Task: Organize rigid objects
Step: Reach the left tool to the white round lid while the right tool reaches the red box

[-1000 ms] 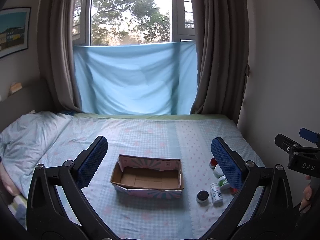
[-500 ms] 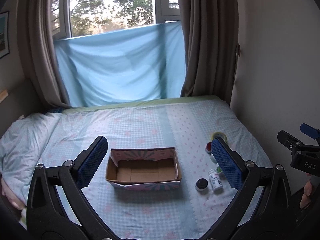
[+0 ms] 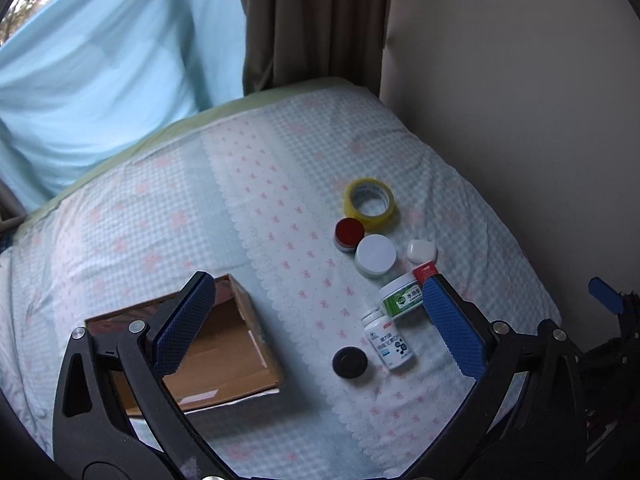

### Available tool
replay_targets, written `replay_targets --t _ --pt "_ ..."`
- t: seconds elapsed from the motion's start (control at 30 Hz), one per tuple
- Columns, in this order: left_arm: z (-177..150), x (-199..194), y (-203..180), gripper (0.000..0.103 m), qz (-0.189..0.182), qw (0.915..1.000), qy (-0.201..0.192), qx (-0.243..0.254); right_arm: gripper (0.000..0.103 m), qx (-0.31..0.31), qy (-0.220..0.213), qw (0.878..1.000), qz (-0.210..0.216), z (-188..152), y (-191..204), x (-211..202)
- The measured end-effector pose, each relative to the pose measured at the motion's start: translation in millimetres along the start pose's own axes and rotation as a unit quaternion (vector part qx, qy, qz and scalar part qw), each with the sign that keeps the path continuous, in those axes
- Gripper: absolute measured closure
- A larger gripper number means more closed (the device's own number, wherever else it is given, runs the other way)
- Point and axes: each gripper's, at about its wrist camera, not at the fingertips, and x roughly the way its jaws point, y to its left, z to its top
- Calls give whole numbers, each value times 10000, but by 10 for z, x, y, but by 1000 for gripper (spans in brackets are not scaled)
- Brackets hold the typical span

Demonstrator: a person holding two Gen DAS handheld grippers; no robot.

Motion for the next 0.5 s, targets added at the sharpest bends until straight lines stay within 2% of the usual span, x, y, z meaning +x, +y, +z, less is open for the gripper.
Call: replay_targets --t 0.13,0.23,0.37,0.5 --pt "135 848 -269 0 -266 9972 701 49 0 -77 505 9986 -104 -131 -125 623" --pt "129 1432 -427 0 -410 9920 1191 102 0 -146 927 9955 -147 -238 -189 1126" --pt "97 2152 -539 0 -458 9838 1730 81 0 -231 1384 9900 -124 -372 -227 1681" --pt "47 2716 -626 0 -413 9767 2100 135 1 -339 1717 9845 -62 -530 -171 2131"
